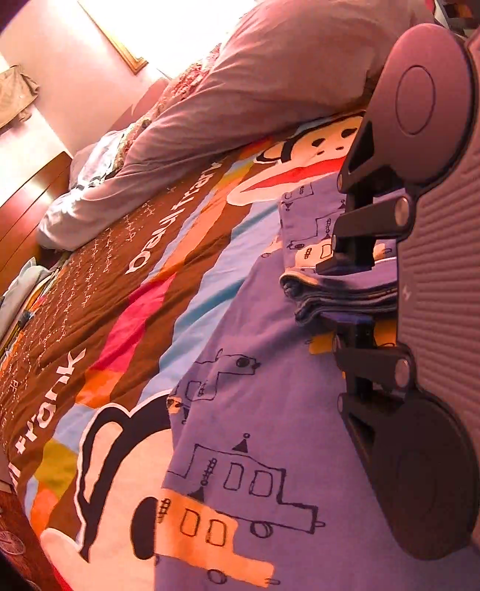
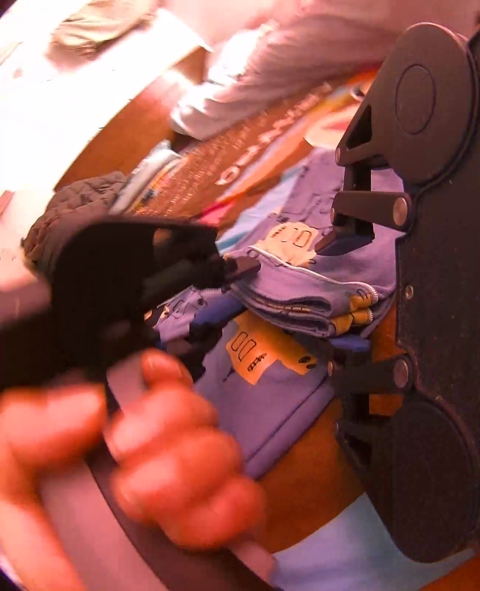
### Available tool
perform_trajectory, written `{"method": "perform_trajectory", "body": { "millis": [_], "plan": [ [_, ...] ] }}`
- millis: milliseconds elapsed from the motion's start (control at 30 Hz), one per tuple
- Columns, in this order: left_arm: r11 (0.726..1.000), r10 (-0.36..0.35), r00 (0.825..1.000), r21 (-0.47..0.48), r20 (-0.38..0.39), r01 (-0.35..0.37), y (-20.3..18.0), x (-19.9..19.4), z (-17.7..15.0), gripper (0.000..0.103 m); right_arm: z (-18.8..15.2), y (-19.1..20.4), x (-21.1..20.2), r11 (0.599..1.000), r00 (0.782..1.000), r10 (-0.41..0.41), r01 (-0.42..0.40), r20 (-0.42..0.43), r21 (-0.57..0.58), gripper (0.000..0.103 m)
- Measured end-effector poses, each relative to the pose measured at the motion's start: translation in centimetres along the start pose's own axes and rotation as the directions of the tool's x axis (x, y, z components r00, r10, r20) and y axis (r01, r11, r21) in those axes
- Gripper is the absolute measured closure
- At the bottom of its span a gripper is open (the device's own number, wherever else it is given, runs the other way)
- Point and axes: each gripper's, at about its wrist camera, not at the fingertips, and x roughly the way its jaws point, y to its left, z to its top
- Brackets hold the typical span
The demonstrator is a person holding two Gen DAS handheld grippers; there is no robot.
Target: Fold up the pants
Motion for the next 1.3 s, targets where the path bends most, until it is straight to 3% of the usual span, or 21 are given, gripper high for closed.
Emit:
{"method": "perform_trajectory", "body": {
  "millis": [200, 267, 467, 600, 767, 1067, 1200, 1300],
  "plan": [
    [0.997, 0.042, 0.999, 0.060, -0.001, -0.042, -1.0, -0.4, -0.2, 0.090, -0.1, 1.7, -0.1, 0.991, 0.998, -0.054, 0.056, 0.021, -0.120, 0.074],
    [0.995, 0.049, 0.999, 0.084, 0.001, -0.049, -1.4, -0.7, -0.3, 0.092, -0.2, 1.6, 0.1, 0.990, 0.999, -0.046, 0.048, 0.017, -0.130, 0.087],
    [0.994, -0.008, 1.000, 0.105, 0.007, 0.007, -1.8, -2.4, 0.2, 0.093, 0.6, -0.4, 0.4, 0.998, 1.000, -0.020, 0.019, -0.020, -0.062, 0.088],
    [0.983, -0.020, 0.999, 0.182, 0.035, 0.013, -2.2, -4.6, 0.8, 0.093, 2.0, -1.3, -0.8, 1.000, 1.000, 0.002, -0.001, -0.022, 0.025, 0.088],
    [0.983, 0.019, 0.999, 0.181, 0.051, -0.028, -0.2, -6.2, 2.4, 0.093, 5.0, -1.3, -1.0, 0.988, 0.997, 0.081, -0.082, 0.012, 0.129, 0.088],
    [0.974, 0.157, 0.988, 0.169, -0.013, -0.152, 2.8, -5.1, 3.4, 0.093, 7.2, 0.1, 2.0, 0.943, 0.974, 0.228, -0.220, -0.004, 0.250, 0.088],
    [0.965, 0.208, 0.977, 0.169, -0.039, -0.199, 3.3, -4.3, 3.4, 0.087, 7.0, 0.5, 2.8, 0.940, 0.967, 0.254, -0.242, -0.018, 0.241, 0.079],
    [0.967, 0.212, 0.977, 0.152, -0.024, -0.206, 3.5, -5.1, 3.5, 0.085, 6.2, -0.6, 1.7, 0.938, 0.957, 0.290, -0.278, -0.031, 0.209, 0.047]
  ]
}}
